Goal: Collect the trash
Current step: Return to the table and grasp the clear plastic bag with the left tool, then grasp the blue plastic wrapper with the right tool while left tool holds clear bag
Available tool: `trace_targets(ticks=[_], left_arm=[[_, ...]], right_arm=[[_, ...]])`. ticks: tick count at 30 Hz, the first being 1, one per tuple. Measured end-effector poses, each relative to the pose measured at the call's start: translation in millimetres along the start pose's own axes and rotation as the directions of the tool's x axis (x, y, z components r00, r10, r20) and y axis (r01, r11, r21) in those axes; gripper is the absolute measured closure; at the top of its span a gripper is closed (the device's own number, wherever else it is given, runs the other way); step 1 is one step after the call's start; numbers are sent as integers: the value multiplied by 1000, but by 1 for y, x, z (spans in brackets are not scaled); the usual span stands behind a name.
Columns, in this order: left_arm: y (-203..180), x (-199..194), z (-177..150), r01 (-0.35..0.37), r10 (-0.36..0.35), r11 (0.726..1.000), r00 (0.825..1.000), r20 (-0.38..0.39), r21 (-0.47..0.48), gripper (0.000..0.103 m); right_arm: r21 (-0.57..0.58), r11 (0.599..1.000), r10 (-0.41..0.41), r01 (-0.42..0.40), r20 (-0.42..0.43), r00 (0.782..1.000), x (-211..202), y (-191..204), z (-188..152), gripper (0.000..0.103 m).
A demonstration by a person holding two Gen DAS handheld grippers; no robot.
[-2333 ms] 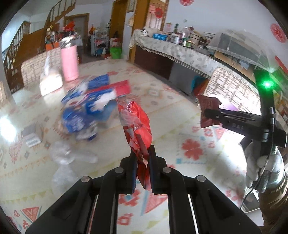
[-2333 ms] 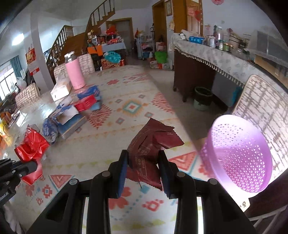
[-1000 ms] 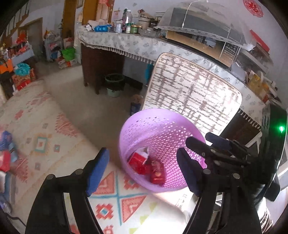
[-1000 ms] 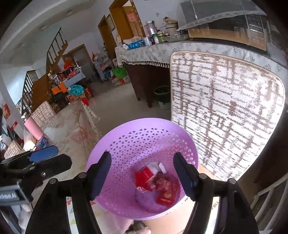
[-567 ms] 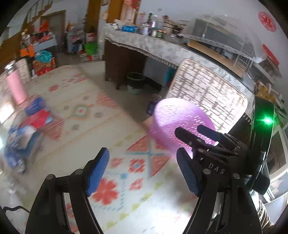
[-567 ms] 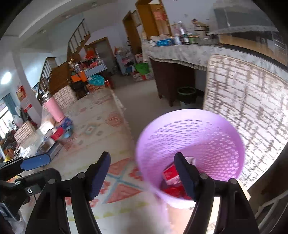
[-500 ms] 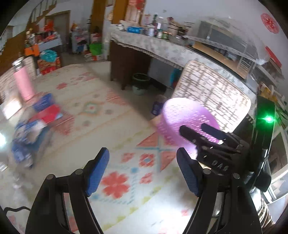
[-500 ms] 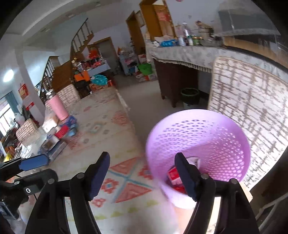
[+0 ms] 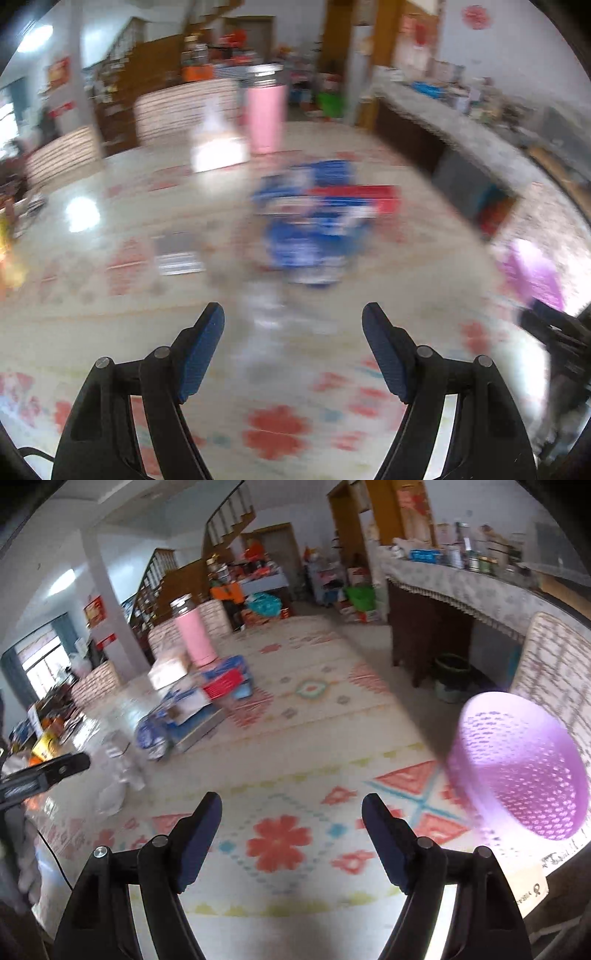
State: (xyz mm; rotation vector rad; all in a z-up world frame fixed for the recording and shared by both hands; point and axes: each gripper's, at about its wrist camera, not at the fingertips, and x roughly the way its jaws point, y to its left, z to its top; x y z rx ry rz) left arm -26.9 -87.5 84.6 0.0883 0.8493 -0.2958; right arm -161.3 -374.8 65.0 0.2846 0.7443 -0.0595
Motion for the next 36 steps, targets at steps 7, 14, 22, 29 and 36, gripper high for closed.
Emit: trace_targets(ticks=[7,14,22,29,36], left_arm=[[35,57,3,-90,88,996,993,-82,-13,26],[32,89,6,17,-22,999,992,-123,-41,28],[40,82,2,108,-122,988,984,-126,-108,72],[93,65,9,168,-183,950,982,-33,-265,72],[113,61,8,181,-196,928,981,-12,-326,72]], right_arm=[[-73,997,21,-23,-33,999,10,43,-6,21],[-111,994,6,-12,-54,999,19,63,-4,21],[-164,985,38,-54,-97,995,47,97,8,21],[-257,960,79,-106,-116,990,92,144,33,21],[-339,937,47,-83,-112,993,152,184,56,21]])
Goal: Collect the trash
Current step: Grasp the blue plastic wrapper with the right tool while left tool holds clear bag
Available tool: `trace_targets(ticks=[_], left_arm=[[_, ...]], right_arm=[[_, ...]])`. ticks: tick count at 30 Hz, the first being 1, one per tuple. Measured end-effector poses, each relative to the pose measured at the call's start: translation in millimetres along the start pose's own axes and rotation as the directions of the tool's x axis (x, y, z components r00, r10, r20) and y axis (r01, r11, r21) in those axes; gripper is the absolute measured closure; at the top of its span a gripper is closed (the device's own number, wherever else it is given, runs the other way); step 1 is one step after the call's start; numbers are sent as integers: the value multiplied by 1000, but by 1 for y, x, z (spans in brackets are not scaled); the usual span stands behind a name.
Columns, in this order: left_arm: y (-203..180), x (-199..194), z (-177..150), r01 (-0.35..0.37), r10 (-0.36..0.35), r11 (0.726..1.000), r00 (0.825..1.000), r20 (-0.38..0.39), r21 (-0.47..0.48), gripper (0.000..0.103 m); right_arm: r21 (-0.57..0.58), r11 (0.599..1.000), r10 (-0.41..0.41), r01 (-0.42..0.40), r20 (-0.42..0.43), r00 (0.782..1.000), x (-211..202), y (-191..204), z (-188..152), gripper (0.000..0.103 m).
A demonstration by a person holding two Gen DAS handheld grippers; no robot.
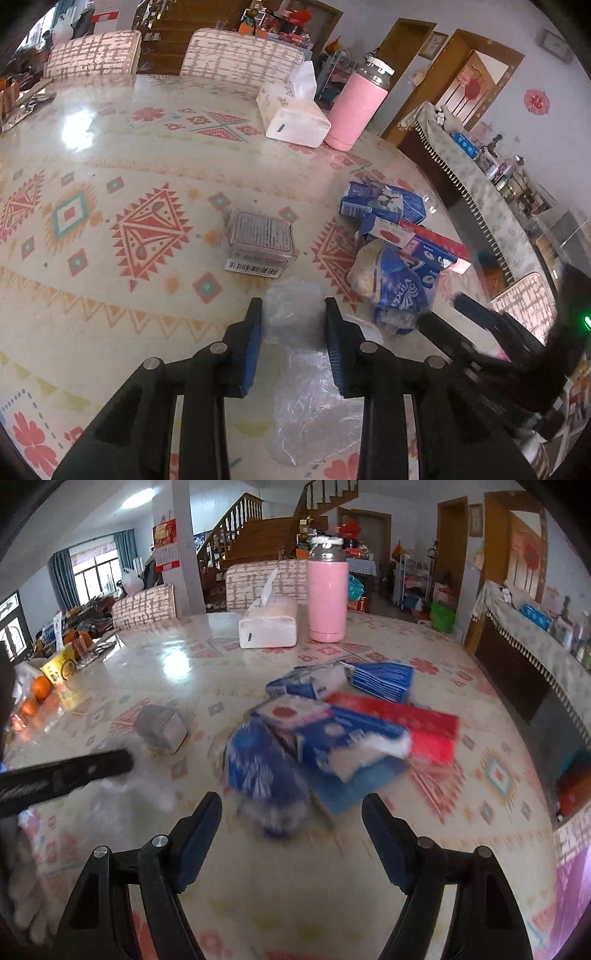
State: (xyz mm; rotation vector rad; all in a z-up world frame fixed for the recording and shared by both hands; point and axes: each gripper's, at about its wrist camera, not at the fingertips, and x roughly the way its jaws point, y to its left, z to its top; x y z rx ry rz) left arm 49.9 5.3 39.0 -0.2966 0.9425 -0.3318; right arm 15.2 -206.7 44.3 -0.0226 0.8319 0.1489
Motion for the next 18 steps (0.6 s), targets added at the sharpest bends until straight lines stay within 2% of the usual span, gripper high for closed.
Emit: trace_targets(ticks=[5,7,8,9,11,18], left_arm=[[-4,1,-1,10,-10,1000,1000,-5,15,72],[-2,1,-2,11,-11,1000,1000,-10,14,72],[-2,1,-2,14,-14,1000,1000,-12,11,72],[-1,1,-2,14,-14,1000,1000,-11,8,72],[0,-1,-2,13,-13,1000,1000,-6,5,72],[0,0,-3,6,-6,1000,1000,4,8,72]], right_arm=[[6,1000,5,-5,-20,1000,28,4,11,22],[7,1000,-1,1,-13,1000,31,7,11,36],[1,1000,8,-8,-17,1000,32,9,10,50],[-4,1000,19,-19,-22,1000,32,11,9,59],[-15,1000,24,-24,-28,999,29,14,6,69],[18,998,61,-61,-14,998,-6,8,-11,83]])
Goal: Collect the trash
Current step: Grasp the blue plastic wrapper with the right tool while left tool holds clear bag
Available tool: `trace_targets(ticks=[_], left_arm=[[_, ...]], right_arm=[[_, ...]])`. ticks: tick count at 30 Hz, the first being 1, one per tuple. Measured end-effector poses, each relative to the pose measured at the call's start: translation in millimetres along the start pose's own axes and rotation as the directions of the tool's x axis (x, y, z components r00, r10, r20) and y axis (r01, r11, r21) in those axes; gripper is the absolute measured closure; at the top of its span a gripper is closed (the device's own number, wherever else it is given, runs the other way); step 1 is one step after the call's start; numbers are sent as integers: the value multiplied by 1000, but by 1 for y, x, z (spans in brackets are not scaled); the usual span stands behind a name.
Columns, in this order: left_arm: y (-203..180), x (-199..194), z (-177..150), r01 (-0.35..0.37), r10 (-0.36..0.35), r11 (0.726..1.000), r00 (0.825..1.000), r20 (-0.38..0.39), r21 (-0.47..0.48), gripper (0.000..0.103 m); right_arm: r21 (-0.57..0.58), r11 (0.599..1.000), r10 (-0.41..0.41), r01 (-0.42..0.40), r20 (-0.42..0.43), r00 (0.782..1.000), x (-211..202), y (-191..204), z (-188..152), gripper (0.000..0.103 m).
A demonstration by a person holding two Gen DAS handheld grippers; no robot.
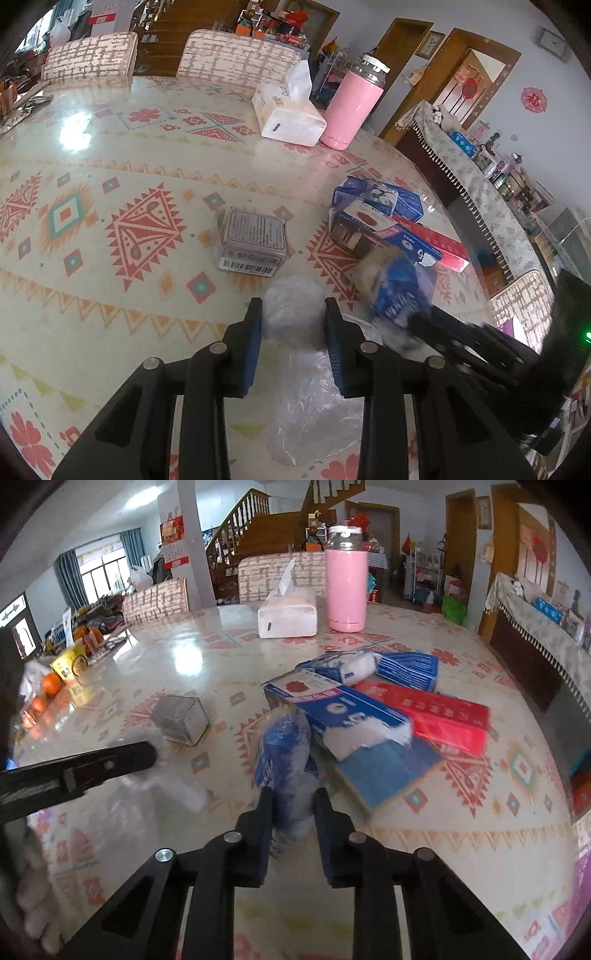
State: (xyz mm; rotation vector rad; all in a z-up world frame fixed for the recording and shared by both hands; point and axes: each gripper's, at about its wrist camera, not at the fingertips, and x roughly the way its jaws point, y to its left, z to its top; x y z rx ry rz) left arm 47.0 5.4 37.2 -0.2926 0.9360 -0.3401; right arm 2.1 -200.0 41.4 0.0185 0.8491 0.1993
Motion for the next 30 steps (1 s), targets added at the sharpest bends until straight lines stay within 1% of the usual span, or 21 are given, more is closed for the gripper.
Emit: trace_targets(ticks=[2,4,5,7,10,11,12,13,14,15,16,17,20,21,22,23,24,26,30], left_arm=[[0,1,-1,-1,1,1000,1000,-3,2,72],[-1,2,-3,-4,4,1000,1000,-5,3,72],[-2,3,-4,-7,7,1000,1000,-5,5,72],[-3,4,-5,-10,10,1000,1000,-4,10,72],[-5,6,-7,-14,14,1000,1000,-8,13,72],[-6,7,-7,-13,13,1000,1000,-10,15,72],[-6,7,-7,-12,12,1000,1000,-10,17,72],[-8,6,-8,-12,12,1000,1000,-8,23,72],[-9,6,-8,-14,14,999,1000,-5,28,72],[-10,6,-9,-16,17,999,1000,-3,33,72],[-11,7,-9,-18,18,999,1000,-2,37,72],[-11,8,-9,-19,19,999,1000,-4,40,72],[-13,11,-10,-19,20,999,1000,-13,50,72],[-13,12,-11,-20,21,998,1000,-15,53,72],[-14,13,-11,-19,20,998,1000,-16,58,72],[-15,14,-11,-18,19,998,1000,-18,62,72],[-17,14,-12,-18,19,998,1000,-19,68,72],[-19,15,-13,-20,22,997,1000,-19,80,72],[-24,14,-15,-20,21,994,1000,-11,104,72]], right_arm=[[18,1000,4,-4,12,1000,-14,-6,-6,84],[33,999,7,-7,17,1000,-27,-12,-13,98],[43,999,14,-14,12,1000,-34,-15,-18,101],[56,998,16,-16,7,1000,-45,-22,-29,101],[46,999,-6,6,-9,1000,-52,-26,-42,100],[42,999,-18,18,-1,1000,-53,-27,-45,91],[38,999,-24,24,-3,1000,-54,-27,-45,62],[34,999,-28,29,-7,1000,-53,-27,-46,43],[32,999,-29,29,1,1000,-53,-26,-45,18],[25,999,-30,29,23,999,-53,-24,-44,15],[10,999,-44,44,41,998,-50,-20,-41,15],[3,999,-53,53,38,998,-47,-19,-39,15],[5,998,-67,67,4,998,-25,-16,-32,15],[9,997,-76,77,-13,997,-16,-16,-32,18],[10,997,-81,81,-24,996,-11,-15,-32,22],[12,996,-87,87,-32,996,-7,-15,-33,36],[16,996,-86,87,-38,996,-5,-14,-33,57],[34,997,-73,74,-37,997,-6,-14,-36,66],[74,996,-55,54,15,998,-30,-18,-44,68]])
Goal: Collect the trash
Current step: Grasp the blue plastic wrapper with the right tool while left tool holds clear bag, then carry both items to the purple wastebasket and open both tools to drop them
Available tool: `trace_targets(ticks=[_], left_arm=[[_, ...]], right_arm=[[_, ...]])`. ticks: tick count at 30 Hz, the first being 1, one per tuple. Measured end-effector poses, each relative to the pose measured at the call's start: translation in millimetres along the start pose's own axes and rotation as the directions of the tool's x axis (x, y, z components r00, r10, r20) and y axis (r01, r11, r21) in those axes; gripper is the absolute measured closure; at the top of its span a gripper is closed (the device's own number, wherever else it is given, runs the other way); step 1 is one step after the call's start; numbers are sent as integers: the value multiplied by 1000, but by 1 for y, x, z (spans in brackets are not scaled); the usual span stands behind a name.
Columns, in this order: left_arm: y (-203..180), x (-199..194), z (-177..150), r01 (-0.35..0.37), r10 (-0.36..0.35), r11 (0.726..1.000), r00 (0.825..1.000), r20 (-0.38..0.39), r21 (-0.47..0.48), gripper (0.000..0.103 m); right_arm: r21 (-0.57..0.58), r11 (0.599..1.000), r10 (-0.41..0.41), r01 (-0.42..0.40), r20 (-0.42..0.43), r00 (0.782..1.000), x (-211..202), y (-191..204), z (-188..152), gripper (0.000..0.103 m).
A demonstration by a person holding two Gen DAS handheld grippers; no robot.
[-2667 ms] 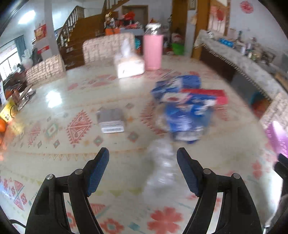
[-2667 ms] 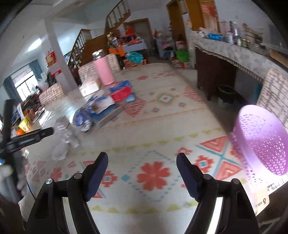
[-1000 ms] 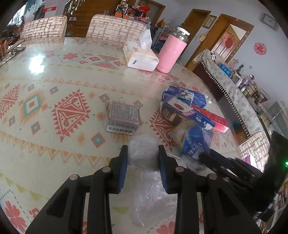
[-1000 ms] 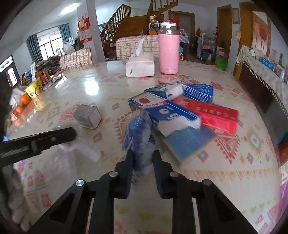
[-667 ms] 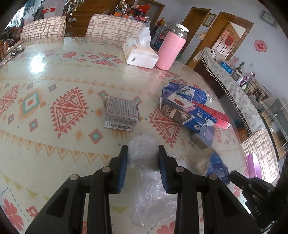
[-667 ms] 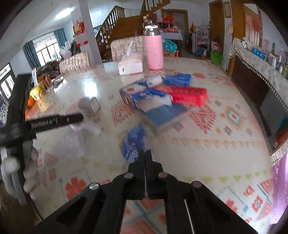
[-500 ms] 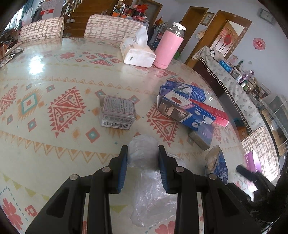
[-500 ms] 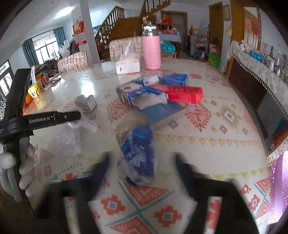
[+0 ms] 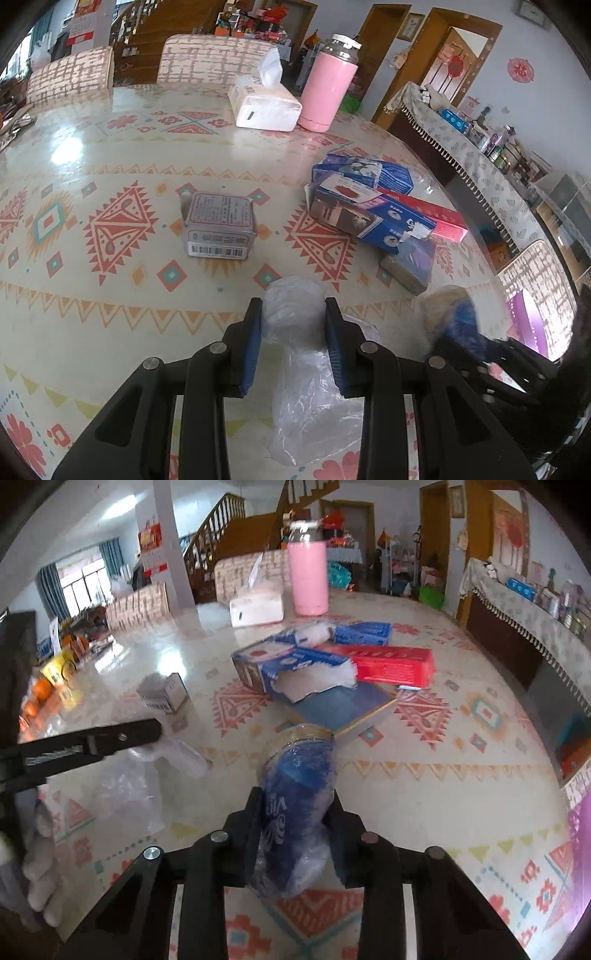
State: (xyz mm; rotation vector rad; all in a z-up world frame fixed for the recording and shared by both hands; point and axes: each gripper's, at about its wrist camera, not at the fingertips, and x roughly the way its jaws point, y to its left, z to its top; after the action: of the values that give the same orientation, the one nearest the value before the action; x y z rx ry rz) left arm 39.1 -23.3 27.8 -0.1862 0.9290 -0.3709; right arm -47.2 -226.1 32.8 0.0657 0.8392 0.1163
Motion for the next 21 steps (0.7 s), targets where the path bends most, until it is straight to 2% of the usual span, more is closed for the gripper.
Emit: trace_targets(ticks=[5,13,17,21], left_arm=[[-6,-5,-2,1,-1,1000,1000,26,22,72],[-35,-12,-8,-3,-2,996,999,53,93,72],[-65,-21,-13,8,-16,990,998,55,139,72],[-104,-30,-16,66,-74,982,996,43,179,72]], right_arm=[[51,999,-12,10,40,999,-40,-24,-23,68],[156,979,-148,130,111,983,-113,-90,-65,68],[220,965,-173,141,130,976,-135,-122,-78,68],[289,948,-181,131,155,971,-153,-154,-90,68]])
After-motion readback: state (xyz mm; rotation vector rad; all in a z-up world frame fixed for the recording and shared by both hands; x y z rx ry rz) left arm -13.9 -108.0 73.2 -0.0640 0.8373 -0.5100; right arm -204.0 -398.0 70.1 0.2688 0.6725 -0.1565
